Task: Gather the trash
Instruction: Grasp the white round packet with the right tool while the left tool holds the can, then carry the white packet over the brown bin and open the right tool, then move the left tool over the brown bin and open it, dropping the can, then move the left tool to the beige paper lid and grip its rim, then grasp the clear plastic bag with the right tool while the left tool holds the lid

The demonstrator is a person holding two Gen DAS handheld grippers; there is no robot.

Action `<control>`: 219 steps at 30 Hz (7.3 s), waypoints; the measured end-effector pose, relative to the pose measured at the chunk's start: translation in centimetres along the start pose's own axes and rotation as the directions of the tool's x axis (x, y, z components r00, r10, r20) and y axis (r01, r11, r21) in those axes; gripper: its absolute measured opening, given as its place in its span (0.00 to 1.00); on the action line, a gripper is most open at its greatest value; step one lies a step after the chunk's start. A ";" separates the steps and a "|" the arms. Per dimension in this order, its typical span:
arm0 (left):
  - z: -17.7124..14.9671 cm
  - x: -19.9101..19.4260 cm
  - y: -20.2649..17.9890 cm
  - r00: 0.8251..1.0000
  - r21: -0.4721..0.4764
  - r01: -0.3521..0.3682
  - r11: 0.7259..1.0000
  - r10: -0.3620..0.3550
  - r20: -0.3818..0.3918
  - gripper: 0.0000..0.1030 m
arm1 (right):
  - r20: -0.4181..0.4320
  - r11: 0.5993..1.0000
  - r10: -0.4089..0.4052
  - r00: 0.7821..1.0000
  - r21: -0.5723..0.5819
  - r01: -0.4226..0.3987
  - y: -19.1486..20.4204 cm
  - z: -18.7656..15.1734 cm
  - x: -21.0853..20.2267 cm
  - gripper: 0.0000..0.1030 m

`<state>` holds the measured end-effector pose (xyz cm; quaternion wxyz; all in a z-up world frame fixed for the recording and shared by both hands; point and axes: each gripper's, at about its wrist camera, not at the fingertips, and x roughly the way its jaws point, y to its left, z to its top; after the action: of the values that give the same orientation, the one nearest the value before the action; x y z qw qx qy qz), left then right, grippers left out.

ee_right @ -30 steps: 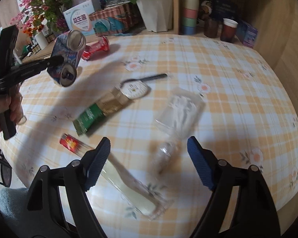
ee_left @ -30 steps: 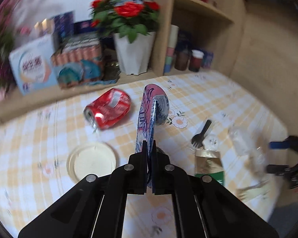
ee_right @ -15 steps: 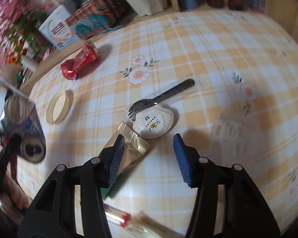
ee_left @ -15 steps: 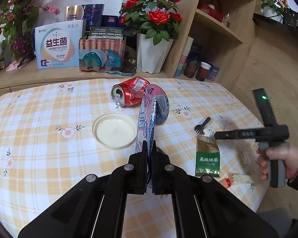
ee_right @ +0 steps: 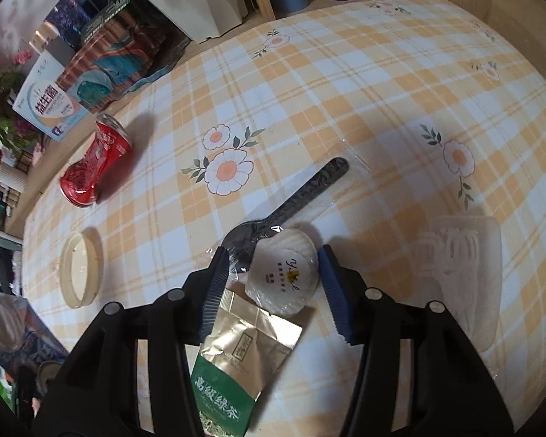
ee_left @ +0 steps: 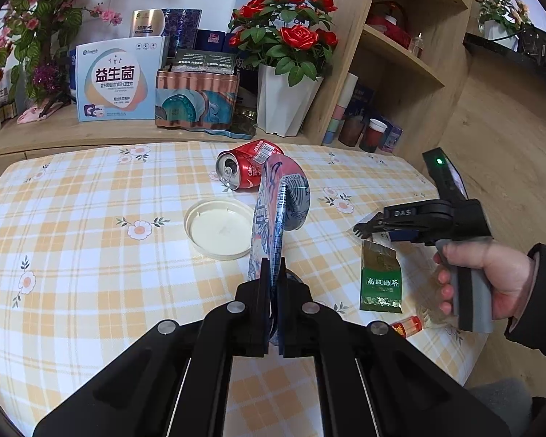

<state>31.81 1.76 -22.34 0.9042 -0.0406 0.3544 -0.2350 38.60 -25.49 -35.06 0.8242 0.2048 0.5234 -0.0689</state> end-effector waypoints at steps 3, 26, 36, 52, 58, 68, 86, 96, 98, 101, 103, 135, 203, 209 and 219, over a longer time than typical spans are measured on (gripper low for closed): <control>-0.2 -0.5 0.2 1.000 -0.009 0.002 1.000 -0.002 0.001 0.03 | 0.005 0.996 -0.057 0.998 -0.069 0.058 0.7 -0.3 0.2 0.47; -1.0 -4.8 -1.3 0.999 -0.038 -0.016 0.999 0.018 0.045 0.03 | 0.216 0.938 0.041 0.975 -0.345 0.037 0.1 -4.0 -6.0 0.44; -2.3 -10.8 -5.1 0.998 -0.057 -0.014 0.998 0.017 0.063 0.03 | 0.263 0.896 0.206 0.943 -0.437 -0.074 -0.4 -9.8 -15.0 0.44; -9.5 -21.2 -12.1 0.996 -0.090 -0.012 0.996 0.020 0.082 0.03 | 0.218 0.845 0.375 0.901 -0.480 -0.235 -3.6 -24.4 -25.4 0.44; -12.8 -24.6 -13.0 0.996 -0.132 -0.006 0.991 0.018 0.088 0.03 | 0.167 0.814 0.360 0.918 -0.537 -0.221 -3.7 -29.5 -26.0 0.44; -15.6 -26.4 -12.7 0.997 -0.174 -0.021 0.984 0.035 0.076 0.03 | 0.033 0.778 0.323 0.946 -0.578 -0.246 -3.3 -34.0 -24.2 0.44; -16.2 -26.4 -13.3 0.998 -0.164 -0.018 0.986 0.029 0.064 0.03 | 0.077 0.830 0.308 0.948 -0.509 -0.228 -5.0 -33.6 -25.5 0.82; -15.8 -25.9 -14.7 0.999 -0.125 0.007 0.992 -0.001 0.046 0.03 | 0.310 0.863 0.274 0.910 -0.496 -0.091 -5.7 -29.9 -30.7 0.94; -15.9 -25.8 -15.0 0.999 -0.118 0.014 0.993 -0.010 0.040 0.03 | 0.344 0.870 0.266 0.901 -0.488 -0.071 -5.8 -29.3 -31.6 0.95; -15.9 -25.5 -15.5 0.999 -0.104 0.026 0.994 -0.022 0.034 0.03 | 0.377 0.880 0.263 0.888 -0.471 -0.061 -6.3 -28.6 -32.6 0.94; -16.0 -25.4 -15.9 0.999 -0.095 0.035 0.995 -0.033 0.028 0.03 | 0.394 0.885 0.258 0.882 -0.462 -0.052 -6.7 -28.2 -33.0 0.95; -15.9 -23.3 -15.3 0.997 -0.102 -0.067 0.993 0.069 0.021 0.92 | 0.396 0.922 0.193 0.898 -0.386 -0.028 -9.8 -28.3 -31.9 0.95; 3.3 12.6 6.1 0.948 -0.212 -0.263 0.941 0.211 -0.240 0.09 | 0.142 0.935 0.028 0.990 -0.354 0.024 -11.8 -7.7 -9.6 0.79; 2.0 11.1 5.2 0.954 -0.141 -0.218 0.966 0.181 -0.239 0.04 | 0.085 0.937 0.040 0.996 -0.350 -0.008 -11.8 -8.8 -8.0 0.64; -1.0 5.4 3.3 0.966 -0.137 -0.178 0.975 0.147 -0.212 0.03 | 0.071 0.956 0.078 0.994 -0.289 -0.055 -11.6 -9.0 -7.1 0.33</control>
<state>35.95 2.34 -27.22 0.8741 -0.0574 0.4632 -0.1347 24.12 -33.03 -35.15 0.8677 0.0978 0.4866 0.0270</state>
